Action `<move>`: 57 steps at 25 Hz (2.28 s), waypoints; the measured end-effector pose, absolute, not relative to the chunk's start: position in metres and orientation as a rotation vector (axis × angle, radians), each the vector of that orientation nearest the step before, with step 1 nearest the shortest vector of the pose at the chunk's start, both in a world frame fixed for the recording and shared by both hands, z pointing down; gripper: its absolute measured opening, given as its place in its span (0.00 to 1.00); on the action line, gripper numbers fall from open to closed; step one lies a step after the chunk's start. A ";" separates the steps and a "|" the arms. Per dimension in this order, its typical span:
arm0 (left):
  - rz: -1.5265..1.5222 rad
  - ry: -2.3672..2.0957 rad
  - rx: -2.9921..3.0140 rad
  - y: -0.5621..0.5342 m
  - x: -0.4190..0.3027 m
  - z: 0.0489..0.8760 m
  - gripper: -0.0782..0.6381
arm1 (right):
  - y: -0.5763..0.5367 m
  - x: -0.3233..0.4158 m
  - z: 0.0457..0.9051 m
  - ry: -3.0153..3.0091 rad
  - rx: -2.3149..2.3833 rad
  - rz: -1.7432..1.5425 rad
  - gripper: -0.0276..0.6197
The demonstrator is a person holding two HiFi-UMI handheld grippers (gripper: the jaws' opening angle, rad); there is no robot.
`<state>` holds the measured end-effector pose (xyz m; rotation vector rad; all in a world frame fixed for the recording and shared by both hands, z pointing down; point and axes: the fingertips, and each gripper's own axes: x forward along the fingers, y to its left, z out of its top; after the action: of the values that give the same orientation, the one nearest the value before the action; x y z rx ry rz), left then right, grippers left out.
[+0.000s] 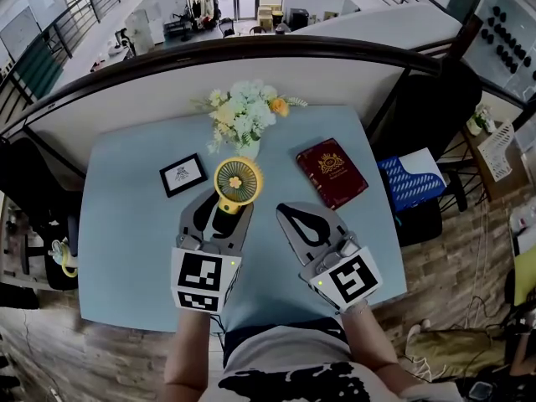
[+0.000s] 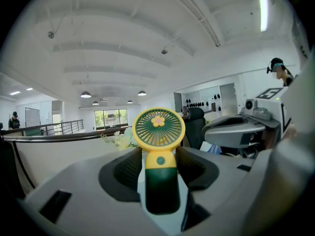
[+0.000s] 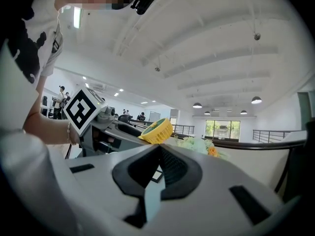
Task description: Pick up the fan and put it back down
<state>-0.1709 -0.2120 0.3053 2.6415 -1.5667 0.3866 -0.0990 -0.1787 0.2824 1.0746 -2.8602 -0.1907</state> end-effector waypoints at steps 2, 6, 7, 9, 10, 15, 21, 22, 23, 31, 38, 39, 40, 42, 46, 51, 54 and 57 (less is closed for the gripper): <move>0.391 -1.571 2.642 -0.211 -0.171 0.307 0.42 | -0.180 -0.099 0.285 -2.854 1.088 -0.179 0.05; 0.416 -1.559 2.663 -0.206 -0.169 0.307 0.42 | -0.182 -0.099 0.287 -2.851 1.117 -0.142 0.05; 0.423 -1.549 2.669 -0.205 -0.167 0.307 0.42 | -0.183 -0.099 0.287 -2.848 1.122 -0.135 0.05; 0.438 -1.534 2.676 -0.203 -0.165 0.309 0.42 | -0.183 -0.099 0.290 -2.843 1.117 -0.124 0.05; 0.449 -1.533 2.678 -0.201 -0.165 0.311 0.42 | -0.182 -0.100 0.291 -2.841 1.111 -0.119 0.05; 0.474 -1.529 2.672 -0.196 -0.164 0.318 0.42 | -0.178 -0.099 0.297 -2.836 1.101 -0.102 0.05; 0.459 -1.510 2.680 -0.193 -0.159 0.315 0.42 | -0.178 -0.093 0.297 -2.832 1.122 -0.093 0.05; 0.459 -1.508 2.680 -0.193 -0.159 0.314 0.42 | -0.178 -0.093 0.297 -2.832 1.123 -0.092 0.05; 0.460 -1.505 2.681 -0.192 -0.158 0.315 0.42 | -0.177 -0.093 0.297 -2.833 1.125 -0.091 0.05; 0.452 -1.509 2.679 -0.189 -0.160 0.316 0.42 | -0.177 -0.094 0.296 -2.837 1.130 -0.094 0.05; 0.454 -1.511 2.678 -0.190 -0.161 0.315 0.42 | -0.180 -0.095 0.295 -2.833 1.127 -0.091 0.05; 0.455 -1.511 2.678 -0.190 -0.161 0.316 0.42 | -0.180 -0.094 0.295 -2.833 1.128 -0.091 0.05; 0.460 -1.509 2.677 -0.191 -0.160 0.318 0.42 | -0.181 -0.094 0.296 -2.832 1.129 -0.090 0.05; 0.484 -1.492 2.674 -0.192 -0.160 0.322 0.42 | -0.183 -0.094 0.297 -2.832 1.131 -0.088 0.05; 0.553 -1.456 2.685 -0.193 -0.159 0.330 0.42 | -0.187 -0.095 0.300 -2.826 1.126 -0.075 0.05; 0.558 -1.451 2.664 -0.200 -0.163 0.334 0.42 | -0.193 -0.098 0.306 -2.813 1.109 -0.062 0.05; 0.570 -1.445 2.648 -0.204 -0.164 0.341 0.42 | -0.196 -0.099 0.313 -2.811 1.095 -0.039 0.05; 0.603 -1.427 2.632 -0.208 -0.164 0.349 0.42 | -0.199 -0.098 0.320 -2.803 1.088 -0.018 0.05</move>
<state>-0.1638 -0.2075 0.3495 2.6324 -1.4269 0.6034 -0.0980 -0.1995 0.3200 1.0884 -2.8033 -0.0178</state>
